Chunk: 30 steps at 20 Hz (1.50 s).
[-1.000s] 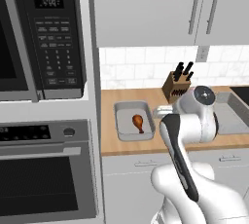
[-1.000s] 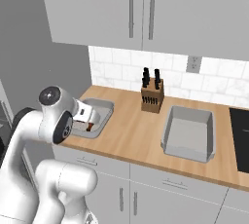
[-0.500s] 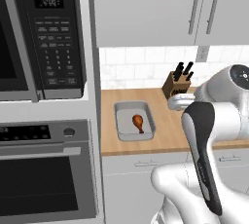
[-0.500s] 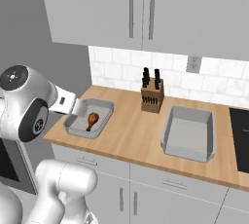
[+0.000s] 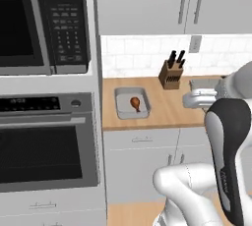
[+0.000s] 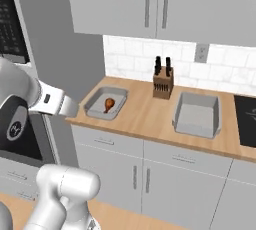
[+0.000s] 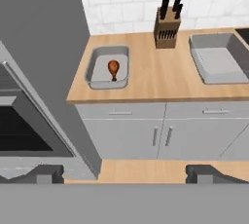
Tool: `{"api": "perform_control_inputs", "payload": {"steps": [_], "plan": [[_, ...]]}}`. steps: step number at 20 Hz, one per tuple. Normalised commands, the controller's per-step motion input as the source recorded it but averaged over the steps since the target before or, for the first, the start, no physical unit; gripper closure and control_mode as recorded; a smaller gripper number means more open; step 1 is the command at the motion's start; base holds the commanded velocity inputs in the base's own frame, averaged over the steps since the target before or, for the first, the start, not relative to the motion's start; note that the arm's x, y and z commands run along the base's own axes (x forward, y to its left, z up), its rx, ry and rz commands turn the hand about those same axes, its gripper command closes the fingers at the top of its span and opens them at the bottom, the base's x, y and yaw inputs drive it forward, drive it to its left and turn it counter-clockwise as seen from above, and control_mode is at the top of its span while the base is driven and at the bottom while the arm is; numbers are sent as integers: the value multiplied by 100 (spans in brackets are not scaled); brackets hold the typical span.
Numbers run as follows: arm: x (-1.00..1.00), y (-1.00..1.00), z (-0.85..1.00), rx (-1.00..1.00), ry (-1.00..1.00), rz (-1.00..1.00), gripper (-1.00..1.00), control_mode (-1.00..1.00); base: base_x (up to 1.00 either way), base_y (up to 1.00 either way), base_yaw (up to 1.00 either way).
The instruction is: Place one bell pepper and one chicken drumstick in each tupperware on the nearby counter, to pack two identical lunches.
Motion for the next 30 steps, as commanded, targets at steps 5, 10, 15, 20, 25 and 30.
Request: {"api": "perform_control_inputs", "payload": {"steps": [5,10,15,20,25,30], "plan": [[0,0,0,0,0,0,-100,100,-100,37,0],[0,0,0,0,0,0,-100,100,-100,72,-2],[0,0,0,0,0,0,-100,100,-100,100,0],[0,0,0,0,0,0,-100,100,-7,100,23],[0,0,0,0,0,0,-100,100,0,64,86],[0,0,0,0,0,0,-100,100,5,51,88]]}}
